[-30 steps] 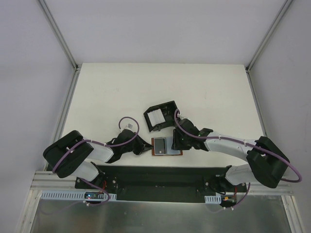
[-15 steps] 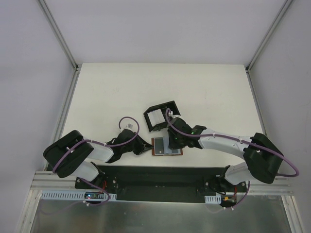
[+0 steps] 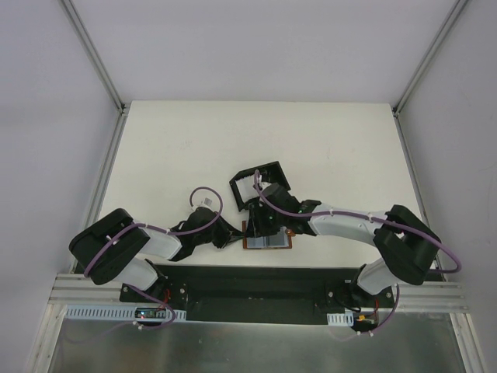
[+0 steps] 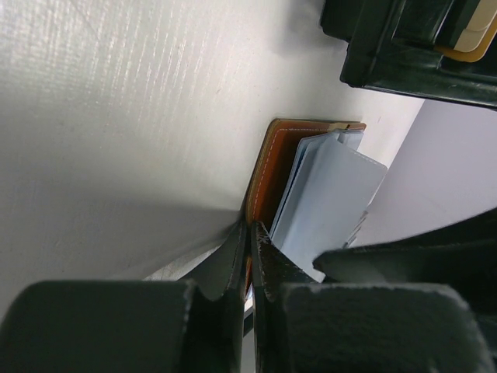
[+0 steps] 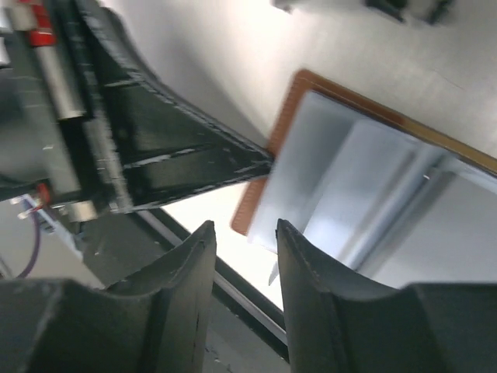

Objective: Put the credit cards into the card holder
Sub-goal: Turn over the card slot in the card holder, then pick up the credit card from the storage box.

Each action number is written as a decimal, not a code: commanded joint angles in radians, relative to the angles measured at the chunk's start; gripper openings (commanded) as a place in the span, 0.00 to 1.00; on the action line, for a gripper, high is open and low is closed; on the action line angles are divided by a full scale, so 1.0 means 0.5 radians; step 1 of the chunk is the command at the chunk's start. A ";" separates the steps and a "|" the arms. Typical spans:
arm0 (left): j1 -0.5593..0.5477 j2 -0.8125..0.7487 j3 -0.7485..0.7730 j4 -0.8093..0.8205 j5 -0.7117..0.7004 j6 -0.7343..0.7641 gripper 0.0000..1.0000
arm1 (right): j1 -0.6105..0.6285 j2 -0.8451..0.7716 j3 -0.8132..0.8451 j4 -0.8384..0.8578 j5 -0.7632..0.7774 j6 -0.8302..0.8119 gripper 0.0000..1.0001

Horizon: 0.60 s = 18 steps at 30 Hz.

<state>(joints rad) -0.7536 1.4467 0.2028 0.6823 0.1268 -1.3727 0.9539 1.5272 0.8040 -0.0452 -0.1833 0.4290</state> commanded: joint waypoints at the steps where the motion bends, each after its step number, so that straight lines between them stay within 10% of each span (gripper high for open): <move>1: -0.021 0.092 -0.126 -0.518 -0.149 0.092 0.00 | 0.007 -0.164 0.030 0.262 -0.222 -0.042 0.42; 18: -0.021 -0.003 -0.093 -0.619 -0.208 0.144 0.00 | -0.567 -0.156 0.542 -0.250 -0.152 -0.394 0.56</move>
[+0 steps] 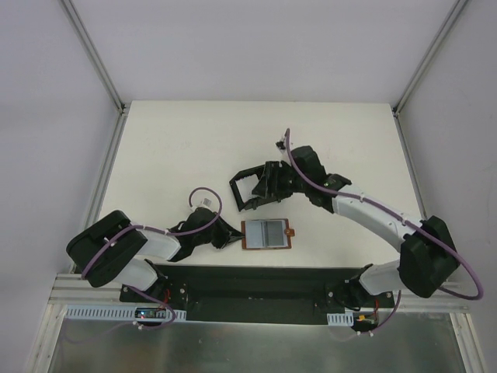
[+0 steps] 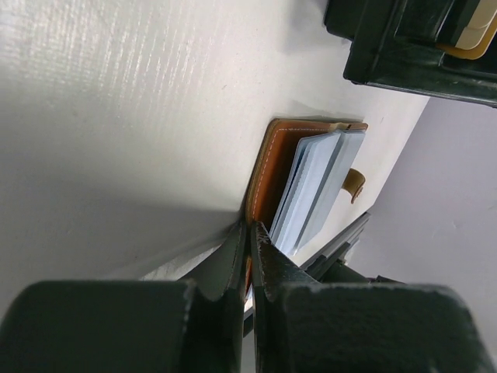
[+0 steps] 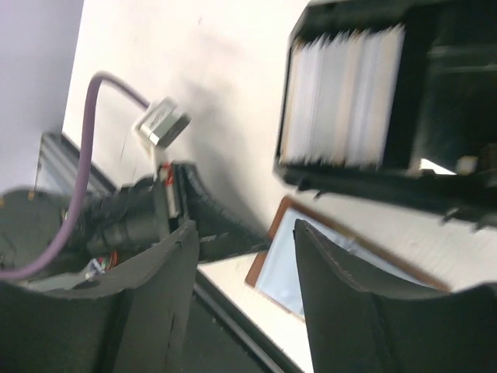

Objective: Put the credit cards into the card holder
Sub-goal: Pick up the credit card from the storage box.

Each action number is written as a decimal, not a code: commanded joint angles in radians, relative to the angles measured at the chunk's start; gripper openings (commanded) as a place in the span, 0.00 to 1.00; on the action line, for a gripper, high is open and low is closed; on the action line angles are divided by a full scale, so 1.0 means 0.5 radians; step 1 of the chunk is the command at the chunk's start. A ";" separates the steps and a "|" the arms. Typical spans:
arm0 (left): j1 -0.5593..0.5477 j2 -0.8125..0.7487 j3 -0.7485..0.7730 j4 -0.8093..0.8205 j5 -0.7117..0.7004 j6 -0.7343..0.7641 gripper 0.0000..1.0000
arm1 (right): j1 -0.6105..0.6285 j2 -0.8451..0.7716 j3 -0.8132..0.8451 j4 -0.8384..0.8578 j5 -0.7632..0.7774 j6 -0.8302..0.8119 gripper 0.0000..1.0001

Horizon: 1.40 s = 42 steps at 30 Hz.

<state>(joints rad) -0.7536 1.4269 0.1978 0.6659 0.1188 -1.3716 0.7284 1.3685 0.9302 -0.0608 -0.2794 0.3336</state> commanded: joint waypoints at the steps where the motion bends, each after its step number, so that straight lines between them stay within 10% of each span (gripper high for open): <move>1: -0.018 0.021 -0.080 -0.601 -0.201 0.148 0.00 | -0.143 0.232 0.366 -0.298 0.059 -0.268 0.58; 11: -0.021 -0.077 0.028 -0.816 -0.293 0.255 0.00 | -0.288 0.754 0.815 -0.489 0.004 -0.529 0.74; 42: -0.018 -0.074 0.058 -0.872 -0.296 0.292 0.00 | -0.316 1.245 1.088 -0.547 -0.377 -0.508 0.79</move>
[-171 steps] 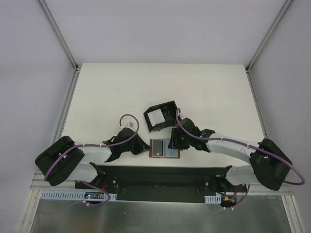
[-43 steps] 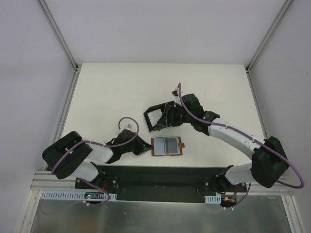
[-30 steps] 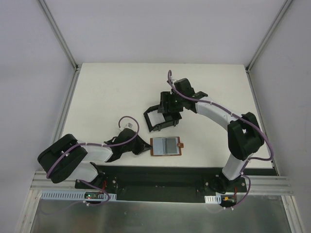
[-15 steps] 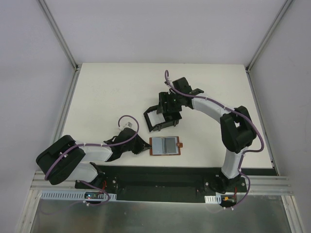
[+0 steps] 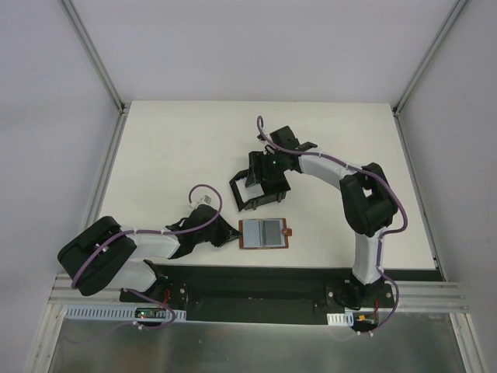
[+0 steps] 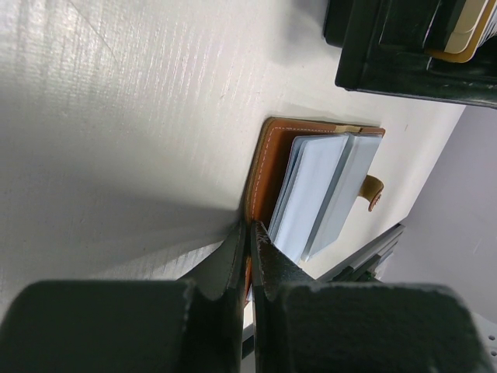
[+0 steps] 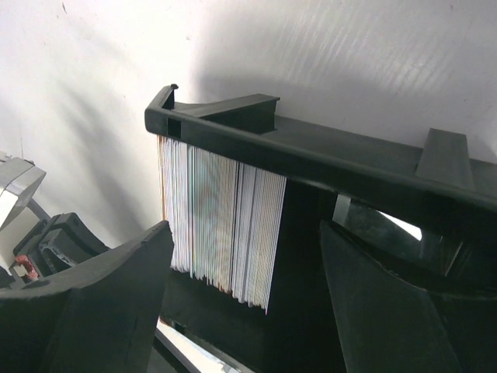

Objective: Put the credit cards into the card holder
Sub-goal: Pick up the credit card from the storage box.

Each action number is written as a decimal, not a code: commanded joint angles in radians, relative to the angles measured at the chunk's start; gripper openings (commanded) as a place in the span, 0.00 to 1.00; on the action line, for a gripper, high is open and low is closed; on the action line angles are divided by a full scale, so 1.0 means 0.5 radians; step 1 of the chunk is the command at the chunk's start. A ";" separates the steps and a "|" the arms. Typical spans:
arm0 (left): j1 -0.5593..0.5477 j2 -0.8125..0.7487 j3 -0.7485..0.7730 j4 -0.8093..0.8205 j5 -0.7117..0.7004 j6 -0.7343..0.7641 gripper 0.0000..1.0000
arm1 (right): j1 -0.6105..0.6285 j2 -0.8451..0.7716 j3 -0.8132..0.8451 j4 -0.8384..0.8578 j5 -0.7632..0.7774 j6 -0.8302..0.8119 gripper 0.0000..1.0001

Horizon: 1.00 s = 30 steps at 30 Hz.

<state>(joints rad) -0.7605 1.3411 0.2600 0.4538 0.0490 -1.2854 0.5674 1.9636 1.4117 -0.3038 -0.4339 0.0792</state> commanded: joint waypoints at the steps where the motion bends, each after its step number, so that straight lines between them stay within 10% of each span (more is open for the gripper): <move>1: -0.004 0.103 -0.063 -0.444 -0.153 0.119 0.00 | 0.003 0.070 0.143 -0.085 -0.074 -0.005 0.79; 30: -0.004 0.174 -0.029 -0.386 -0.116 0.126 0.00 | 0.016 -0.138 0.070 -0.030 -0.068 0.041 0.27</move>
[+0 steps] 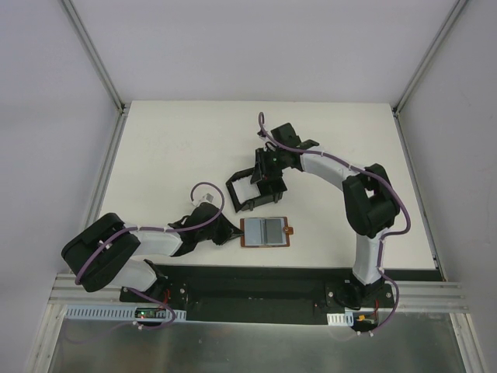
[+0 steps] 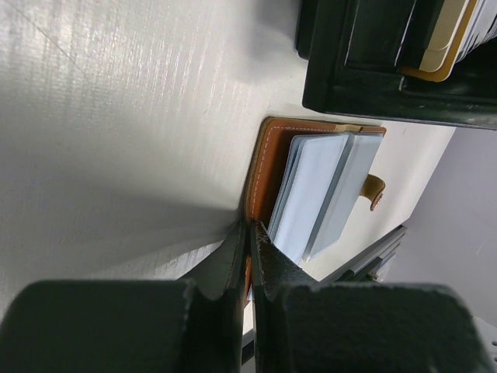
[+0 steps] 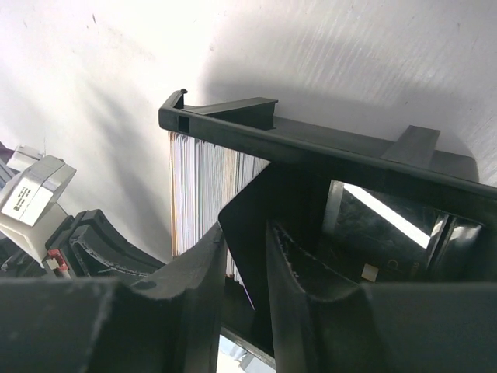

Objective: Put the credit cards into the card holder
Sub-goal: Pick up the credit card from the storage box.

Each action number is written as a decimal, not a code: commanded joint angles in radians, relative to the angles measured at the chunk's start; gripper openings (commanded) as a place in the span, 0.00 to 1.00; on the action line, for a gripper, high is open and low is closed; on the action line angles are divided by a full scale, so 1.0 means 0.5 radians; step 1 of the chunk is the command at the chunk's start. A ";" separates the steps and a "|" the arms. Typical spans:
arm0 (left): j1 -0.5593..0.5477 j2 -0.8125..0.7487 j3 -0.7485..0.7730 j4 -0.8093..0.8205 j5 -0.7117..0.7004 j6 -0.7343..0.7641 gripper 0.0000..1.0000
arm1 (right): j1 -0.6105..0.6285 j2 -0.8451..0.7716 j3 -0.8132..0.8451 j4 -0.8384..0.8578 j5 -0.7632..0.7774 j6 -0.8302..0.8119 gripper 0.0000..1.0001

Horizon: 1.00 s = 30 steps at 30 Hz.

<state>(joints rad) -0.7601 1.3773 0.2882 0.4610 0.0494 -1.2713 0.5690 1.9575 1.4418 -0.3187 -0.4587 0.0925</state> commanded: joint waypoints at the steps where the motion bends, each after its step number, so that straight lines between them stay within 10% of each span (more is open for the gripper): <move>1: -0.002 0.102 -0.086 -0.397 -0.114 0.097 0.00 | 0.010 -0.126 0.013 -0.004 -0.009 0.014 0.26; 14: -0.005 0.102 -0.125 -0.367 -0.108 0.079 0.00 | 0.006 -0.221 0.105 -0.093 0.264 -0.105 0.00; 30: -0.005 0.074 -0.175 -0.333 -0.102 0.088 0.00 | -0.064 -0.923 -0.318 0.112 0.182 0.045 0.00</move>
<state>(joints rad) -0.7597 1.3788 0.2600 0.5152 0.0498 -1.2724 0.5556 1.6207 1.3880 -0.3172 -0.3000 0.0467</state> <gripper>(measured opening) 0.006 0.009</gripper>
